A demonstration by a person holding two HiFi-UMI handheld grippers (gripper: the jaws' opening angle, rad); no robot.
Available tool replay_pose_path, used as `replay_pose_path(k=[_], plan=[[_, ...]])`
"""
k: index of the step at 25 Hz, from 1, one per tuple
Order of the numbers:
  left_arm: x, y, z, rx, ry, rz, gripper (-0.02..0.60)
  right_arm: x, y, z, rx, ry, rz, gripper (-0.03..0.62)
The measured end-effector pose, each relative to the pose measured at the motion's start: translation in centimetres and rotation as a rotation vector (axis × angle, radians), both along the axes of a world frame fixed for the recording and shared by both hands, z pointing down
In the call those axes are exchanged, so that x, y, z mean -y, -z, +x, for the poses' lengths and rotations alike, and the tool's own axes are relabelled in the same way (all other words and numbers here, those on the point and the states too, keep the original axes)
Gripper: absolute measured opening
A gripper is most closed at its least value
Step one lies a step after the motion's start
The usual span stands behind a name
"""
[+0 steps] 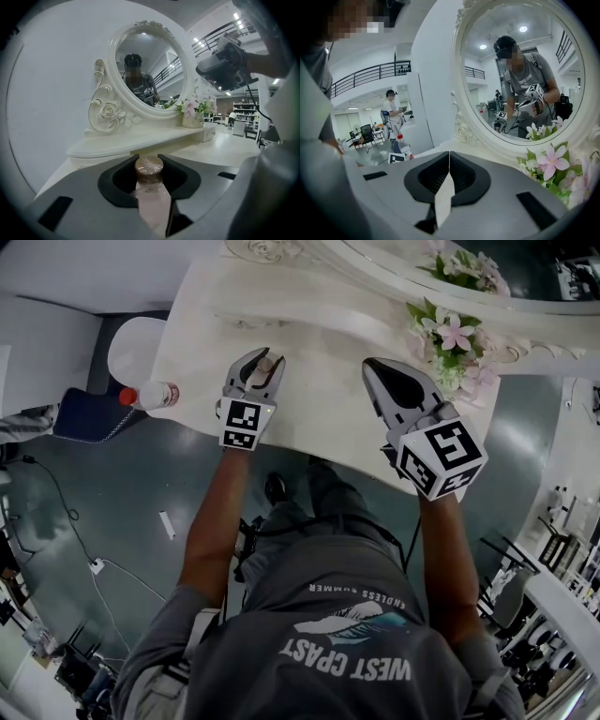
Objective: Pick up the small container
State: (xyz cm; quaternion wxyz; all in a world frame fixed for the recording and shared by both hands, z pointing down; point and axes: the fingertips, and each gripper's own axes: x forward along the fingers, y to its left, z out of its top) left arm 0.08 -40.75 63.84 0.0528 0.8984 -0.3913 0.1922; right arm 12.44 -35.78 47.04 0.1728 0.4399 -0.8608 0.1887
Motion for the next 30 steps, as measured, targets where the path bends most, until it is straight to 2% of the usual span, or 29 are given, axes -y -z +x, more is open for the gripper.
replay_pose_path(k=[9,20,30], plan=[[-1.2,5.7,-1.0,0.006,-0.043,0.055,0.133,-0.7,1.7,-0.6,0.027,-0.011,0.037,0.026],[-2.9,14.5,-3.9,0.042,-0.078,0.109,0.133,-2.2,4.8,-1.8,0.049,-0.005,0.086,0.026],[-5.2,21.8,-5.5,0.064,-0.139,0.174,0.133,-3.3,8.4,-2.7,0.035,-0.019,0.181,0.026]])
